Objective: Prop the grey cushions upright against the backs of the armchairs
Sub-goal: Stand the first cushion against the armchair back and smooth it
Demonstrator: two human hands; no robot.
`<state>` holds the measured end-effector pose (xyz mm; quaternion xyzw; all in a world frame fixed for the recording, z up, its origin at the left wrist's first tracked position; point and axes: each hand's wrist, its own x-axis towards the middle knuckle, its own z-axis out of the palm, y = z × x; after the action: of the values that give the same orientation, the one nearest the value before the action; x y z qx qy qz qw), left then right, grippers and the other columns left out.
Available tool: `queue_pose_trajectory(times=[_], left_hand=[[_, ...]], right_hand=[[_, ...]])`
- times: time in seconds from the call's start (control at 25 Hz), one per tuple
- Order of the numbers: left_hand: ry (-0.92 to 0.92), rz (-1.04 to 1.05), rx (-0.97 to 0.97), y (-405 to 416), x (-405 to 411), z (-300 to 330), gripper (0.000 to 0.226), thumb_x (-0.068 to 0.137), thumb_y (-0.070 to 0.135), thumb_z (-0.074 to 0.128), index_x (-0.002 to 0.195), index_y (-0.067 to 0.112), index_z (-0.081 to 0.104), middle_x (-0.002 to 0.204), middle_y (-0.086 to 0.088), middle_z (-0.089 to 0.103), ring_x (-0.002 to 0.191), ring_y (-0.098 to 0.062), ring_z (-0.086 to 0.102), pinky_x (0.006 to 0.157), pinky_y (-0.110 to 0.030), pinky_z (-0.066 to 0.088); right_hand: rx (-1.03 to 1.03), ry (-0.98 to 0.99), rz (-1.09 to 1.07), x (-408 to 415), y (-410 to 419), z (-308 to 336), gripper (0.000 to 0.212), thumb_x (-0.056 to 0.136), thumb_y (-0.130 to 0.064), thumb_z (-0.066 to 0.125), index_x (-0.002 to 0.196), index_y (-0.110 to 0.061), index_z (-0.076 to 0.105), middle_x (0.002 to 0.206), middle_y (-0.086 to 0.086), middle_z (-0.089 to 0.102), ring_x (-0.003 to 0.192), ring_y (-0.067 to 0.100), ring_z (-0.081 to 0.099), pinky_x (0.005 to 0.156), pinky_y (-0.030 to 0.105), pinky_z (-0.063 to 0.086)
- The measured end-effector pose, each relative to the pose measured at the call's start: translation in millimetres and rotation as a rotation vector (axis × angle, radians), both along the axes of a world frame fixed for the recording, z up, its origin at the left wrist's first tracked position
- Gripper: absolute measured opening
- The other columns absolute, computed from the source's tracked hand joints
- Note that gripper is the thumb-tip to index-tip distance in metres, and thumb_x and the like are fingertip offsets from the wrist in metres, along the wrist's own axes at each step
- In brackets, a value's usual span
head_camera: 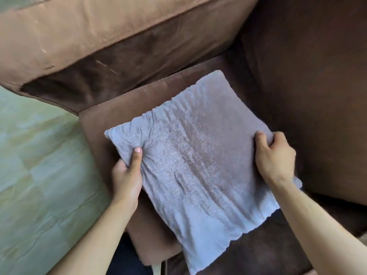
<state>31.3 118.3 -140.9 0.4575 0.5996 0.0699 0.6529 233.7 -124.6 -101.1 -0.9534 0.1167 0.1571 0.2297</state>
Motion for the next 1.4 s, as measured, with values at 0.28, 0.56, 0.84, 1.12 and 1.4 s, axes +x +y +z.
queue_pose_trajectory(times=[0.28,0.56,0.84,1.12,1.4], left_hand=[[0.116,0.147,-0.152,64,2,-22,0.034,0.102,0.044,0.052,0.119,0.017,0.064,0.118,-0.007,0.073,0.105,-0.025,0.071,0.085,-0.04,0.059],[0.106,0.265,-0.006,103,34,-56,0.022,0.097,0.023,0.066,0.075,0.018,0.063,0.083,-0.004,0.066,0.085,-0.022,0.061,0.078,-0.035,0.049],[0.445,0.194,0.372,87,48,-66,0.032,0.105,0.036,0.049,0.096,0.007,0.058,0.095,-0.019,0.068,0.088,-0.031,0.064,0.074,-0.032,0.041],[0.282,0.147,-0.279,39,-10,-30,0.055,0.098,0.069,0.03,0.109,0.027,0.065,0.111,-0.006,0.074,0.103,-0.023,0.07,0.093,-0.045,0.055],[0.337,-0.04,-0.602,-96,-112,9,0.058,0.061,0.004,0.045,0.116,0.011,0.062,0.104,-0.013,0.069,0.096,-0.026,0.064,0.088,-0.045,0.053]], right_hand=[[0.108,-0.043,0.116,-8,60,-31,0.025,0.09,-0.022,0.05,0.108,-0.008,0.061,0.108,0.01,0.06,0.106,0.032,0.058,0.088,0.036,0.044],[0.178,0.235,-0.024,117,180,-69,0.056,0.095,-0.048,0.051,0.13,-0.006,0.061,0.13,0.012,0.066,0.121,0.031,0.06,0.1,0.032,0.044],[0.224,-0.025,-0.05,116,146,-85,0.039,0.101,-0.042,0.044,0.113,-0.01,0.063,0.105,0.001,0.063,0.098,0.02,0.058,0.079,0.022,0.036],[0.047,0.34,0.031,90,72,-61,0.073,0.1,-0.061,0.025,0.134,-0.007,0.06,0.141,0.02,0.057,0.133,0.037,0.049,0.109,0.039,0.034],[-0.027,0.518,-0.088,-32,-72,-46,0.064,0.101,-0.058,0.029,0.121,-0.012,0.068,0.124,0.011,0.065,0.111,0.034,0.057,0.098,0.042,0.041]])
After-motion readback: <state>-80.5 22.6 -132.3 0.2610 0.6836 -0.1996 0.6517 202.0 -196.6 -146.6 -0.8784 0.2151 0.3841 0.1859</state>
